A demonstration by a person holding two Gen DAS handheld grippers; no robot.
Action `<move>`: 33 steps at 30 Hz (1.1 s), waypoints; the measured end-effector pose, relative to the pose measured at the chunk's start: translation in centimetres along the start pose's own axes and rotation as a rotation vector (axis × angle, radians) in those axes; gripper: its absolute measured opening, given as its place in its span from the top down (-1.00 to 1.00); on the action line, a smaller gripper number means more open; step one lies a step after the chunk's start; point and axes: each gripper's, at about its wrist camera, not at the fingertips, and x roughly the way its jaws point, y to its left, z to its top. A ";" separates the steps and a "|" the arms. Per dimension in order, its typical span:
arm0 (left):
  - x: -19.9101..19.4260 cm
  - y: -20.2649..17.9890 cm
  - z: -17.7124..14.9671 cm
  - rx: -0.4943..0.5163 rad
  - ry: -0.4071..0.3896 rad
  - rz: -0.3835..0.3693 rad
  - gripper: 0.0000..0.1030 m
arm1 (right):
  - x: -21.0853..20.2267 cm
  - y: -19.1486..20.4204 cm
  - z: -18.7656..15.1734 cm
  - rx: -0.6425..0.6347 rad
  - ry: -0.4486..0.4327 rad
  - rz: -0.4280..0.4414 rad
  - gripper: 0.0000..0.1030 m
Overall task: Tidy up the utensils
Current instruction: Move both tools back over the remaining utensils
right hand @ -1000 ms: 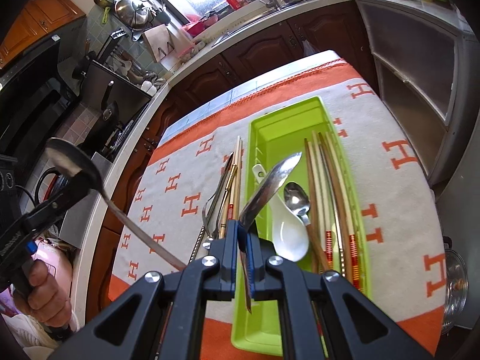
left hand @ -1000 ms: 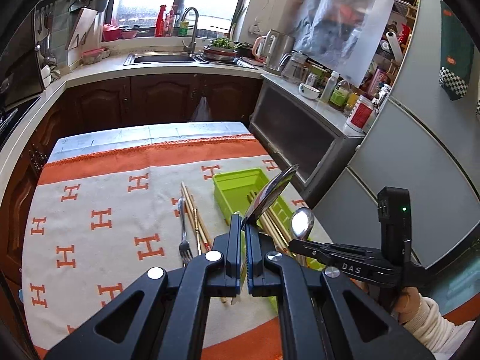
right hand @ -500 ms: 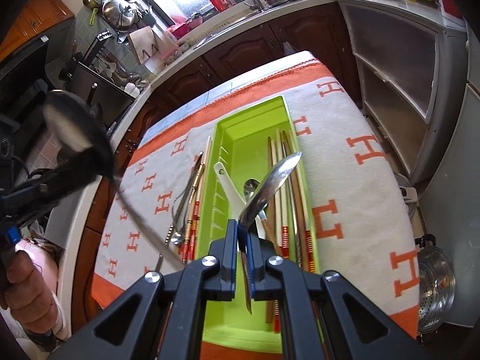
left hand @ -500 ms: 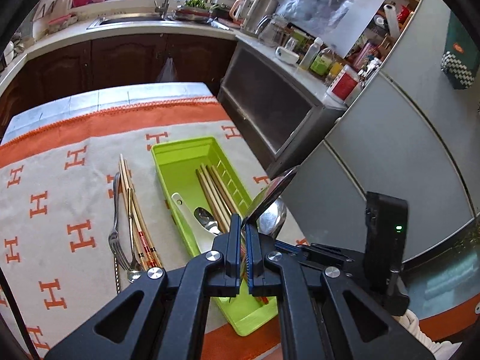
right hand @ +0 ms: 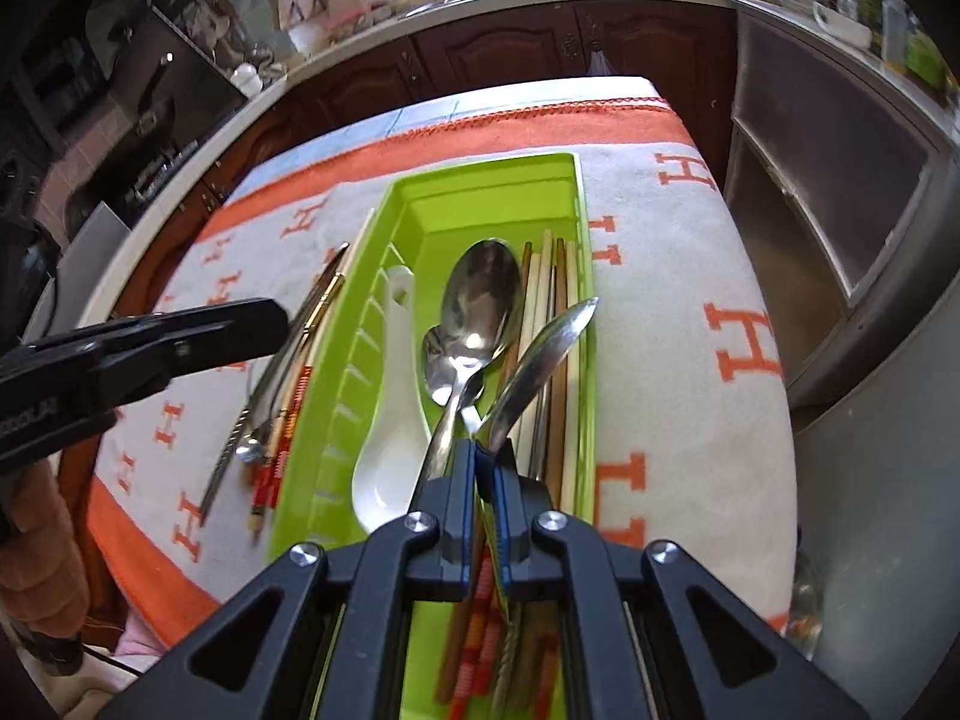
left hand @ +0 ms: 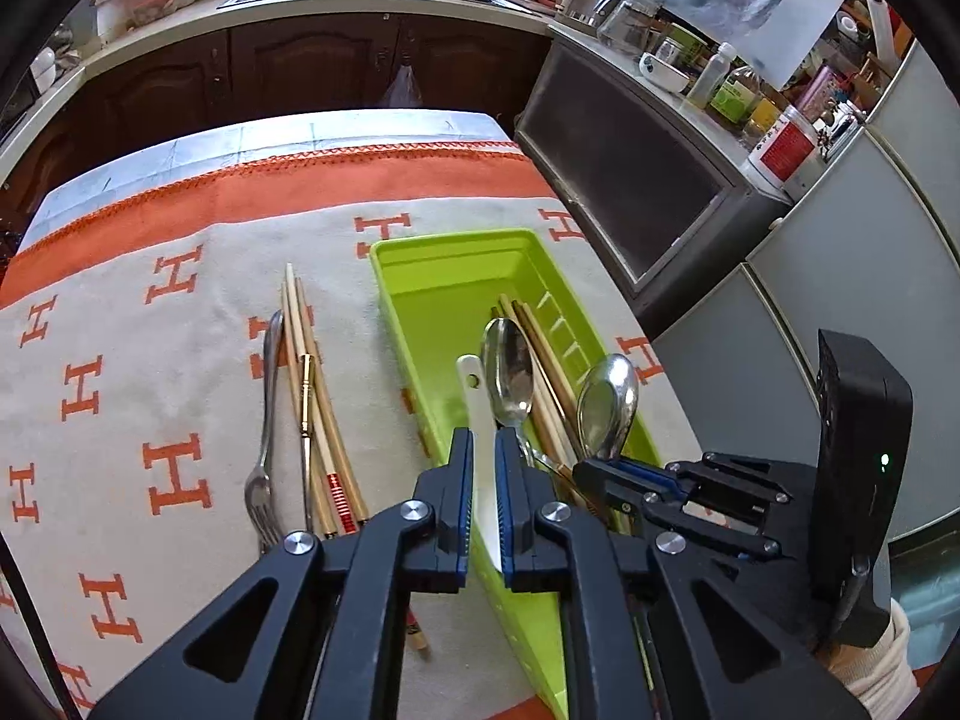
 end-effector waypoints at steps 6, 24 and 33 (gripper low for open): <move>-1.0 2.7 0.3 -0.003 -0.021 0.126 0.29 | 1.2 0.0 2.8 0.001 0.033 -0.050 0.74; -3.4 10.0 -0.7 -0.084 -0.022 0.256 0.09 | -1.8 2.9 3.2 0.071 -0.070 0.090 0.67; -3.2 11.1 -2.8 -0.100 0.008 0.238 0.09 | -1.4 5.7 2.5 0.054 -0.068 0.166 0.67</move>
